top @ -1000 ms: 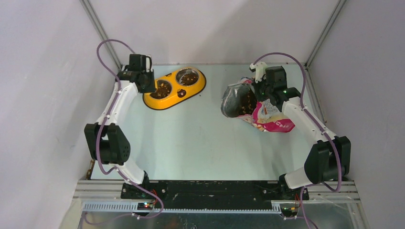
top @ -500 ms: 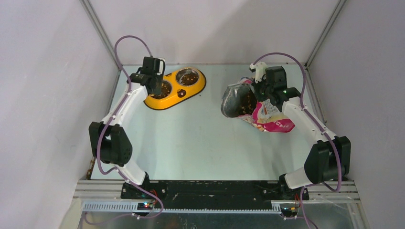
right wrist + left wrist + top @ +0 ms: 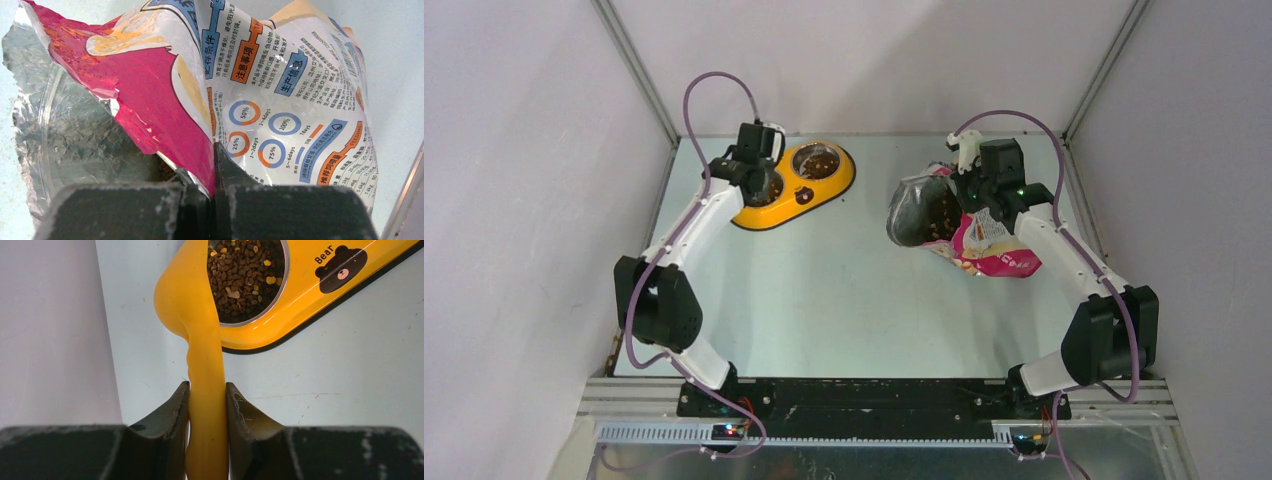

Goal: Serve the pet food
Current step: Pour the pet food into the pet food bowl, then place the spatula at the center of the board.

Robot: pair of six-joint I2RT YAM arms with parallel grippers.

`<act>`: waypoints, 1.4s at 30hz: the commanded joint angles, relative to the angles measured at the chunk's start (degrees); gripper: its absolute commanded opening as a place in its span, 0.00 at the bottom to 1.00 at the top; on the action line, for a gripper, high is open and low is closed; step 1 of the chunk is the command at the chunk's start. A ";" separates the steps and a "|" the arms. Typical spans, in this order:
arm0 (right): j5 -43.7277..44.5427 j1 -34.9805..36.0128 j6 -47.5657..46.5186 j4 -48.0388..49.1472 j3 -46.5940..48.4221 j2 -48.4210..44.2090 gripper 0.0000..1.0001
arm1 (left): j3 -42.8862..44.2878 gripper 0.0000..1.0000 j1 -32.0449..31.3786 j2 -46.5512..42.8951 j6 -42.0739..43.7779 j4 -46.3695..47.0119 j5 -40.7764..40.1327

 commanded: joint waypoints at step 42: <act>-1.59 -2.26 1.29 -0.67 0.43 -4.79 0.00 | -28.92 0.06 7.29 -10.35 -9.03 8.05 62.56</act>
